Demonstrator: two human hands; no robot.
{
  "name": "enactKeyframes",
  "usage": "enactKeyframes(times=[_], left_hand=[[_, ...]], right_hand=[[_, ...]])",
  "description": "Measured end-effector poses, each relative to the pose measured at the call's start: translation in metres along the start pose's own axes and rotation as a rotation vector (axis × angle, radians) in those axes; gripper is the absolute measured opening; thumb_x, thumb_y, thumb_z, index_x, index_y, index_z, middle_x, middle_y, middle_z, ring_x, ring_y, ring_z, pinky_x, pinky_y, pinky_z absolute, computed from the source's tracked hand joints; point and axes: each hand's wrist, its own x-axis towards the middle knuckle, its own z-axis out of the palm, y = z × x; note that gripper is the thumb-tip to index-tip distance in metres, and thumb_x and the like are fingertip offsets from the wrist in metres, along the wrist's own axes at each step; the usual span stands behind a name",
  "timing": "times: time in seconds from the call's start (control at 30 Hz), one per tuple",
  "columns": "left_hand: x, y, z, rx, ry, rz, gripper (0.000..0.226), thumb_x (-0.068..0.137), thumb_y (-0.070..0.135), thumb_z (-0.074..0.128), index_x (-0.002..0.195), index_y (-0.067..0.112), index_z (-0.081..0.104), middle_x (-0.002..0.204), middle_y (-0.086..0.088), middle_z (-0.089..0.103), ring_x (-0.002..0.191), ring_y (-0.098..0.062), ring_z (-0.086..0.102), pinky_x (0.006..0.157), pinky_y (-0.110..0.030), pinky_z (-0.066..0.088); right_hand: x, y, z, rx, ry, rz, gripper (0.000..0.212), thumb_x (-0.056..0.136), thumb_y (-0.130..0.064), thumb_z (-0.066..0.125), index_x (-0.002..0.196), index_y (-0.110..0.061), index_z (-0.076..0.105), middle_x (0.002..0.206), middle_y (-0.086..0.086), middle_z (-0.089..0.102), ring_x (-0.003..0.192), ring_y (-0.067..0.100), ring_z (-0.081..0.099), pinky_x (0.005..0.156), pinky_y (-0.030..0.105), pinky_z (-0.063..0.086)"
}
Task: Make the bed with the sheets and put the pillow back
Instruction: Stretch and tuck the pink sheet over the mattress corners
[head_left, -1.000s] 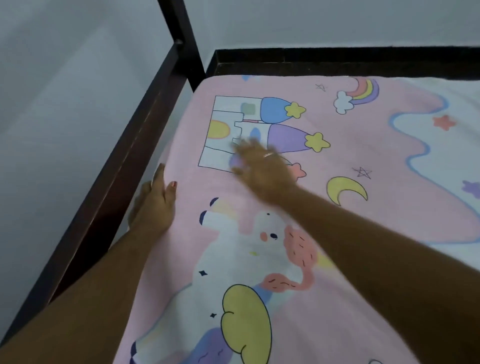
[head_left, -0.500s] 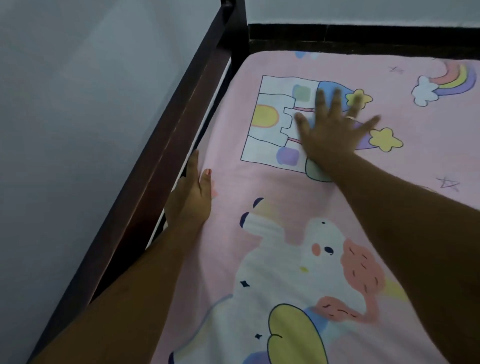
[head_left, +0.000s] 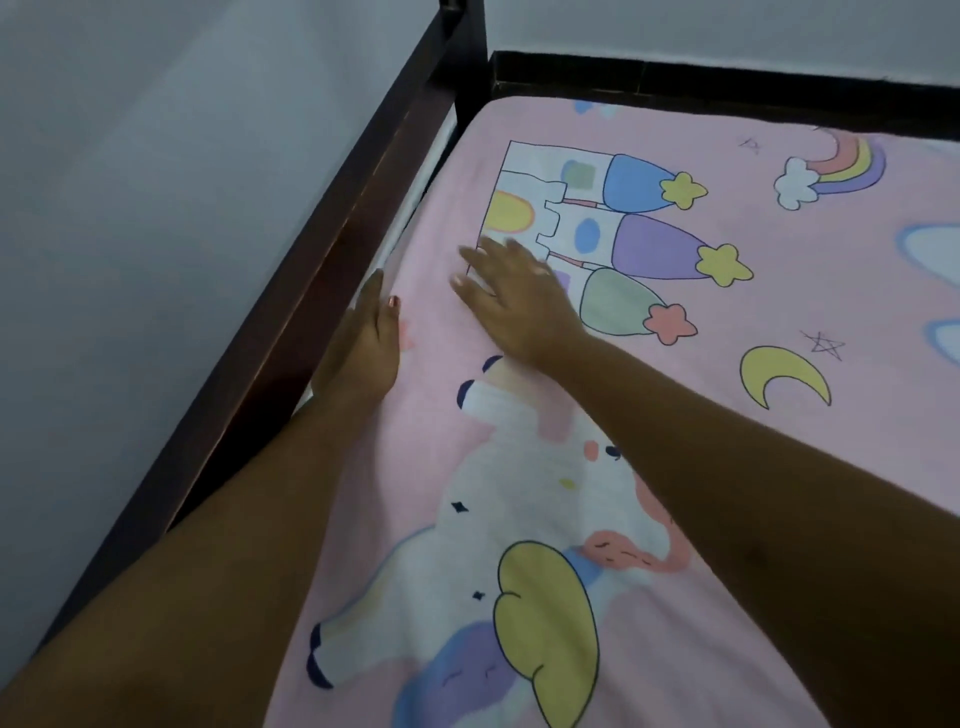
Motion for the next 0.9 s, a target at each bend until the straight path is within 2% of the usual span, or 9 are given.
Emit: enactKeyframes(times=[0.07,0.13,0.27,0.37,0.5,0.6,0.67,0.77,0.9], left_hand=[[-0.005,0.0,-0.007,-0.112,0.011,-0.047,0.046,0.104,0.027,0.028,0.147,0.011,0.031,0.148,-0.01,0.039,0.135,-0.024,0.038,0.1,-0.017,0.025],[-0.022,-0.01,-0.012,-0.115,-0.007,-0.083,0.047,0.104,0.027,0.028,0.147,0.01,0.031,0.151,-0.009,0.033,0.138,-0.023,0.033,0.107,-0.02,0.022],[-0.103,-0.056,-0.024,0.069,0.012,-0.031,0.049,0.101,0.03,0.03,0.149,0.023,0.026,0.15,-0.005,0.033,0.137,-0.022,0.034,0.108,-0.035,0.032],[-0.168,-0.096,-0.04,-0.022,-0.017,-0.07,0.047,0.101,0.028,0.031,0.148,0.029,0.028,0.151,0.0,0.033,0.138,-0.019,0.034,0.11,-0.04,0.033],[-0.253,-0.125,-0.061,-0.04,0.026,-0.139,0.043,0.102,0.023,0.034,0.144,0.029,0.035,0.148,0.006,0.039,0.133,-0.014,0.041,0.106,-0.031,0.035],[-0.304,-0.128,-0.072,-0.028,0.102,-0.182,0.043,0.099,0.014,0.037,0.14,0.026,0.043,0.139,0.005,0.05,0.125,-0.015,0.048,0.097,-0.025,0.037],[-0.335,-0.133,-0.079,0.04,0.161,-0.191,0.044,0.097,0.018,0.036,0.14,0.025,0.044,0.136,0.004,0.054,0.123,-0.017,0.051,0.097,-0.029,0.042],[-0.376,-0.146,-0.084,0.071,0.222,-0.201,0.054,0.089,0.016,0.038,0.141,0.03,0.043,0.134,0.005,0.056,0.12,-0.017,0.054,0.096,-0.033,0.046],[-0.418,-0.17,-0.094,0.096,0.273,-0.346,0.057,0.089,0.003,0.048,0.139,0.03,0.047,0.131,-0.001,0.059,0.114,-0.026,0.058,0.092,-0.036,0.048]], right_hand=[[-0.029,0.014,0.012,-0.34,-0.078,-0.037,0.063,0.096,-0.059,0.021,0.15,-0.028,0.022,0.159,-0.002,0.015,0.147,0.022,0.008,0.117,0.047,0.003],[-0.062,0.003,0.032,-0.42,-0.09,-0.138,0.07,0.089,-0.064,0.01,0.15,-0.031,0.021,0.159,-0.001,0.017,0.146,0.025,0.012,0.115,0.051,0.004],[-0.124,-0.039,0.068,-0.38,-0.075,-0.294,0.059,0.092,-0.056,0.025,0.141,-0.029,0.045,0.148,0.002,0.042,0.139,0.028,0.034,0.112,0.055,0.013],[-0.183,-0.074,0.096,-0.298,-0.124,-0.395,0.06,0.09,-0.057,0.031,0.139,-0.025,0.048,0.147,0.001,0.044,0.139,0.028,0.034,0.112,0.058,0.016],[-0.279,-0.112,0.116,-0.291,-0.351,-0.705,0.065,0.088,-0.059,0.034,0.138,-0.019,0.048,0.144,0.001,0.046,0.138,0.023,0.034,0.113,0.057,0.019],[-0.322,-0.112,0.108,-0.178,-0.417,-0.906,0.061,0.087,-0.057,0.041,0.136,-0.021,0.05,0.14,0.0,0.05,0.133,0.021,0.04,0.113,0.045,0.022],[-0.324,-0.103,0.094,-0.178,-0.353,-0.866,0.06,0.086,-0.053,0.041,0.136,-0.02,0.05,0.14,0.0,0.051,0.131,0.02,0.044,0.109,0.042,0.031],[-0.307,-0.07,0.074,-0.31,-0.215,-0.563,0.062,0.087,-0.048,0.037,0.136,-0.013,0.05,0.141,0.007,0.05,0.128,0.026,0.049,0.1,0.053,0.043],[-0.306,-0.056,0.072,-0.477,-0.18,-0.292,0.065,0.093,-0.054,0.024,0.144,-0.016,0.041,0.149,0.008,0.039,0.136,0.03,0.039,0.108,0.052,0.029]])
